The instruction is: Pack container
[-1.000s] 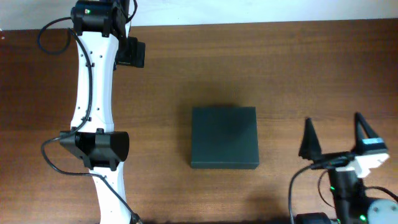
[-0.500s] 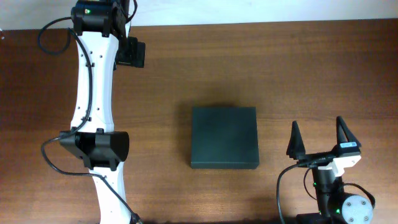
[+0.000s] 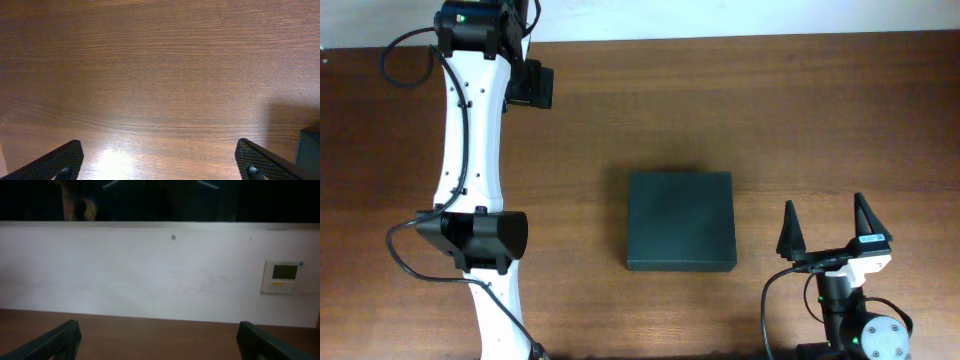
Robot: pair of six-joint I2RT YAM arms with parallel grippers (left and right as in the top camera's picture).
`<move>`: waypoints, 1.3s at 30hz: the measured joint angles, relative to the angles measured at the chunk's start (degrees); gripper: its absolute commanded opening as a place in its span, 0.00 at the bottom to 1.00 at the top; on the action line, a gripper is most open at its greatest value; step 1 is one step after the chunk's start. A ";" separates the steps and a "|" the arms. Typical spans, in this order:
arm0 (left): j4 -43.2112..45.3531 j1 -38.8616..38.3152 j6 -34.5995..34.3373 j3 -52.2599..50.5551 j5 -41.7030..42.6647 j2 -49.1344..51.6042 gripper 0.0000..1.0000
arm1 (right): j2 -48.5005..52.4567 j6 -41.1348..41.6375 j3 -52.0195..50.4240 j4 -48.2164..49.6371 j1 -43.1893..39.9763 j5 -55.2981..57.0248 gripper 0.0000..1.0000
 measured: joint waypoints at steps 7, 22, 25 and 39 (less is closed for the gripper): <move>0.00 0.00 0.00 0.00 0.00 0.00 0.99 | -1.79 -0.02 -1.99 0.00 -0.70 0.00 0.99; 0.00 0.00 0.00 0.00 0.00 0.00 0.99 | -1.84 -0.02 -6.12 0.15 -0.76 0.00 0.99; 0.00 0.00 0.00 0.00 0.00 0.00 0.99 | -1.84 -0.02 -7.52 -0.07 -0.76 0.00 0.99; 0.04 0.00 0.00 0.00 0.00 0.00 0.99 | -1.90 0.00 -9.33 -9.73 -0.76 0.22 0.99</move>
